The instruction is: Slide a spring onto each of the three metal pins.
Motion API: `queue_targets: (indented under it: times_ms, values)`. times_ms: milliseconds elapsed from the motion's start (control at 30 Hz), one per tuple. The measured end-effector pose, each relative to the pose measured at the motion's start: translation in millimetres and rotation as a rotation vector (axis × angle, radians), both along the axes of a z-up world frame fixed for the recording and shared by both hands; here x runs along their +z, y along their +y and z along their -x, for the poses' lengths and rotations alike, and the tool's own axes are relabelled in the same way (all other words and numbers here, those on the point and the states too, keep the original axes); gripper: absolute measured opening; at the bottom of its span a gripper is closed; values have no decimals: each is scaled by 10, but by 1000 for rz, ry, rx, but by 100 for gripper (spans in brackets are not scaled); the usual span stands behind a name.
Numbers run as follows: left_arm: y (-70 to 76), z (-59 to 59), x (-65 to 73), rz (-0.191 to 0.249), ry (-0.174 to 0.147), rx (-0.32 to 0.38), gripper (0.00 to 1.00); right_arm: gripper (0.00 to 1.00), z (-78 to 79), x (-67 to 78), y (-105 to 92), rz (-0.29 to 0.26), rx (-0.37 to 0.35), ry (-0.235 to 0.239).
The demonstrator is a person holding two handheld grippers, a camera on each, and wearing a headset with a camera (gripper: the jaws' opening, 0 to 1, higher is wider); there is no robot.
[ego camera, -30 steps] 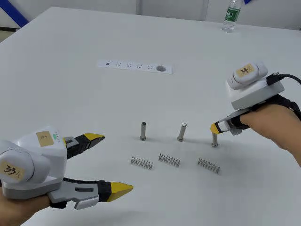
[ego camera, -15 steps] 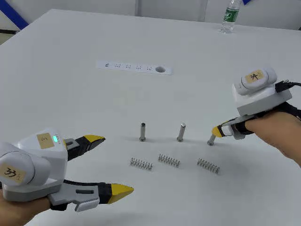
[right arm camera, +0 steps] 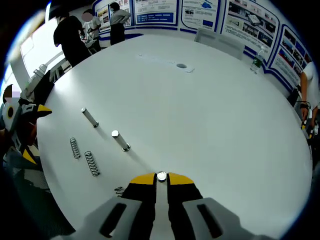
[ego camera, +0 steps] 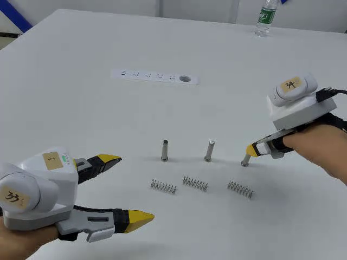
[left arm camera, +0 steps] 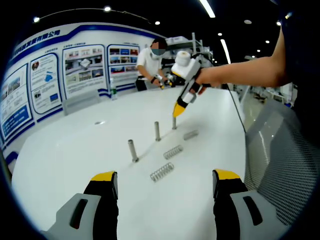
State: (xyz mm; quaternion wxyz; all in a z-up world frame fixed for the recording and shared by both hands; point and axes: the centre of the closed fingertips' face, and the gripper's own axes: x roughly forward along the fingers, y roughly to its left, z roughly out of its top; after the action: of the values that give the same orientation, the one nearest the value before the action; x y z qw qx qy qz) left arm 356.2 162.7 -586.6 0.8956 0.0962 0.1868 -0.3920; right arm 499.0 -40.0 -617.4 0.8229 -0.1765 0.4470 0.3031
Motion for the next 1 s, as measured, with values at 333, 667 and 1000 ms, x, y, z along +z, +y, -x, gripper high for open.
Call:
queue_targets:
  times_ms: [333,667,1000]
  values:
    - [-34,2,-5,2,0,-6,79,10,12,8,15,19,36,-5]
    - [-35,5,-7,1,0,-6,79,14,39,22,26,11,50,-17]
    - [-63,1,-2,2,-1,-12,79,17,52,110,-10,10,55,-53]
